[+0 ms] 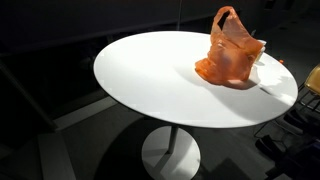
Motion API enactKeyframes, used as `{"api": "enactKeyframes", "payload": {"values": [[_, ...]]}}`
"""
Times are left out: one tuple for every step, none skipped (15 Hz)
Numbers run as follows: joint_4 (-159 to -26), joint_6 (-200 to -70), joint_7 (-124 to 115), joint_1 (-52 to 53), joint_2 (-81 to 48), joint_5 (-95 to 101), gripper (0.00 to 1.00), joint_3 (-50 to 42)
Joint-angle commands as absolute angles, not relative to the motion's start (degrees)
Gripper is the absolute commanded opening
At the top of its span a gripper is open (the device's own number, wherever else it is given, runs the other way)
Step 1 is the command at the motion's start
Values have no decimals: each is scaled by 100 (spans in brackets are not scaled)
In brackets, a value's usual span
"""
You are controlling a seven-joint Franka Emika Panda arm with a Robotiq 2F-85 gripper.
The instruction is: Take the bottle with black labeling out of the carrier bag
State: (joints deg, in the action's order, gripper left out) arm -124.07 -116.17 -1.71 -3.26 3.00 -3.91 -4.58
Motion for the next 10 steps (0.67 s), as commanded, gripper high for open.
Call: {"api": "enactKeyframes", "payload": {"values": [[-12029, -11583, 111, -384, -14, -655, 100, -493], [-12262, -11631, -88, -361, 104, -493, 100, -456], [-12234, -11631, -78, -362, 59, -504, 100, -457], [-12242, -11631, -79, -361, 44, -504, 100, -455], [-12248, -11631, -79, -361, 42, -504, 100, -453], [-12238, -11782, -226, -360, 7, -395, 100, -449], [-12239, -11845, -221, -359, -38, -396, 100, -448], [-12272, -12023, -203, -355, -104, -409, 100, -444], [-12308, -12186, -175, -348, -160, -436, 100, -438], [-12350, -12371, -172, -341, -212, -438, 100, -430]]}}
